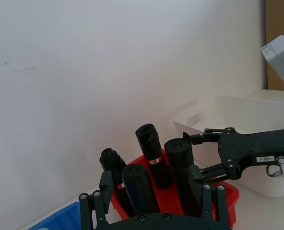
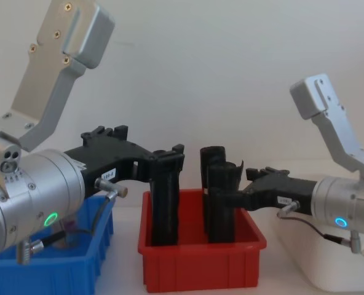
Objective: Pick the cotton swabs from the blue box and place them into the white box.
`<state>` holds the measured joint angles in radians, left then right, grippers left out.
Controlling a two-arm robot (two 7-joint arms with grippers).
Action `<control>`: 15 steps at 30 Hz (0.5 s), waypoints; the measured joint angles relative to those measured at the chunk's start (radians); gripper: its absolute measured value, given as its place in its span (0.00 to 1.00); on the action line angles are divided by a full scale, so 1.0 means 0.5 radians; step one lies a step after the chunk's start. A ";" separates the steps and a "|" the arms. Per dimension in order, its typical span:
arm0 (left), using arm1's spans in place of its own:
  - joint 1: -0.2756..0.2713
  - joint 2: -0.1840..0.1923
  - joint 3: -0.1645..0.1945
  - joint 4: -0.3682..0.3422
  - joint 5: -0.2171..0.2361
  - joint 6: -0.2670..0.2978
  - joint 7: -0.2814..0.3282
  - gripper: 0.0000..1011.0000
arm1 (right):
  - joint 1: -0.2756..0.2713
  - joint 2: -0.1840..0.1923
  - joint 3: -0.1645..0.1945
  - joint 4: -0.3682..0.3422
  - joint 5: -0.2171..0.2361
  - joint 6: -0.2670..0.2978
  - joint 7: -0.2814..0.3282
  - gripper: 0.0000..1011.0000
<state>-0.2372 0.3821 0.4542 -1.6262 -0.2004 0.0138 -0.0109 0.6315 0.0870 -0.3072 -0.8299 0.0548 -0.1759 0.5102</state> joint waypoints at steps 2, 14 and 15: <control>0.000 0.000 0.000 0.000 0.000 0.000 0.000 0.99 | 0.044 -0.019 -0.008 0.075 -0.007 -0.023 0.011 0.99; 0.000 0.000 0.000 0.000 0.000 0.000 0.000 0.99 | 0.389 -0.163 -0.049 0.683 -0.044 -0.223 0.055 0.98; 0.000 0.000 0.000 0.000 0.000 0.000 0.000 0.99 | 0.433 -0.181 -0.052 0.762 -0.045 -0.253 0.060 0.96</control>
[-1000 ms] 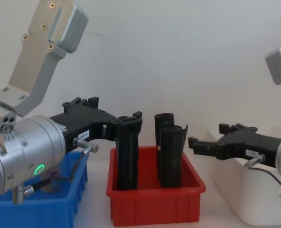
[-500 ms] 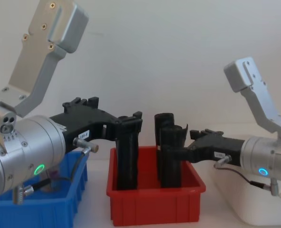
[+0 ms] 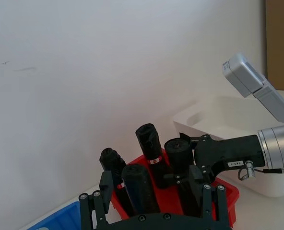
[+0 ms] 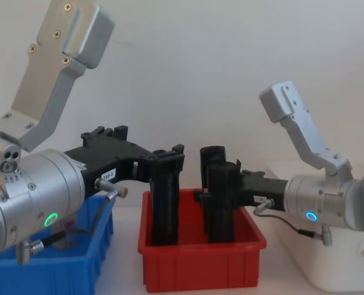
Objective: Pick the cotton swabs from the blue box and place them into the white box.
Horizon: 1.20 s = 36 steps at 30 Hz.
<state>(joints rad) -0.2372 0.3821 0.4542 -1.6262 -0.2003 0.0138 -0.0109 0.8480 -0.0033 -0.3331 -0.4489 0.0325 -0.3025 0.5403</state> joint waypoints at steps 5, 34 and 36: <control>0.000 0.000 0.000 0.000 0.000 0.000 0.000 0.99 | 0.107 -0.043 -0.004 0.196 -0.001 -0.072 0.020 0.84; 0.000 0.000 0.000 0.000 0.000 0.000 0.000 0.99 | 0.062 -0.022 0.089 -0.125 0.067 -0.097 0.048 0.44; 0.000 0.000 0.000 0.000 0.000 0.000 0.000 0.99 | -0.008 0.004 0.101 -0.299 0.081 -0.036 0.029 0.44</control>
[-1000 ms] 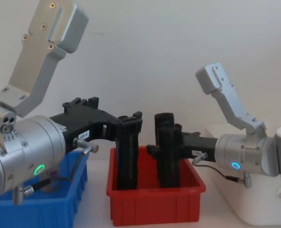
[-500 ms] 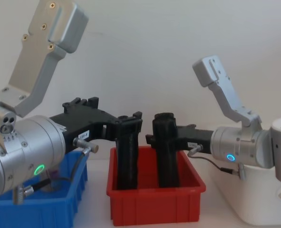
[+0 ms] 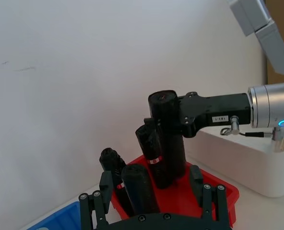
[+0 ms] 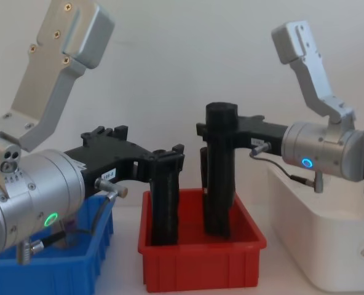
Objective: Pick the cotton swabs from the blue box and place them into the white box.
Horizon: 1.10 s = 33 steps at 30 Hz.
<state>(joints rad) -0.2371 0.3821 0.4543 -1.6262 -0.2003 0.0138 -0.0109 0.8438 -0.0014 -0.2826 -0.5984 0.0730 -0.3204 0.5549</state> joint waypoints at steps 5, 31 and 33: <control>0.000 0.000 0.000 0.000 0.000 0.000 0.000 0.99 | -0.164 0.064 0.031 -0.398 0.026 0.140 -0.072 0.44; 0.000 0.000 0.000 0.000 0.000 0.000 0.000 0.99 | -0.661 0.315 0.187 -1.393 0.019 0.700 -0.577 0.44; 0.000 0.000 0.000 0.000 0.000 0.000 0.000 0.99 | -0.695 0.335 0.203 -1.425 0.029 0.731 -0.612 0.44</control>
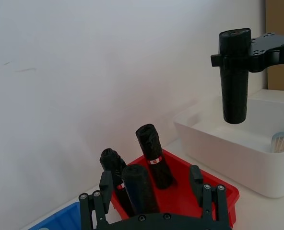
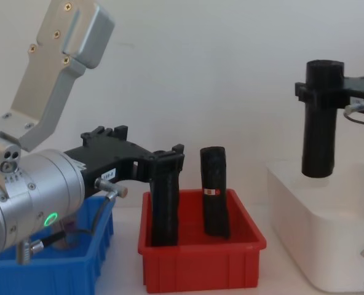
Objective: Pick the cotton swabs from the blue box and place them into the white box.
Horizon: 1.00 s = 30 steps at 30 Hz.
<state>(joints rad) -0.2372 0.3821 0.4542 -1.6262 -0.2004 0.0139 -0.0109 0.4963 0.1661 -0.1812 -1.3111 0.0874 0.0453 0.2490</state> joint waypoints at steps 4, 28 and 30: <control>0.000 0.000 0.000 0.000 0.000 0.000 0.000 0.99 | -0.052 0.030 0.025 -0.030 0.016 0.045 -0.053 0.44; 0.000 0.000 0.000 0.000 0.000 0.000 0.000 0.99 | -0.111 0.064 0.054 -0.012 0.035 0.080 -0.121 0.99; 0.000 0.000 0.000 0.000 0.000 0.000 0.000 0.99 | -0.112 0.065 0.055 -0.012 0.036 0.079 -0.122 0.99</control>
<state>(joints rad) -0.2372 0.3821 0.4542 -1.6262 -0.2004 0.0139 -0.0109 0.4405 0.1984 -0.1539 -1.3169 0.1052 0.0850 0.1880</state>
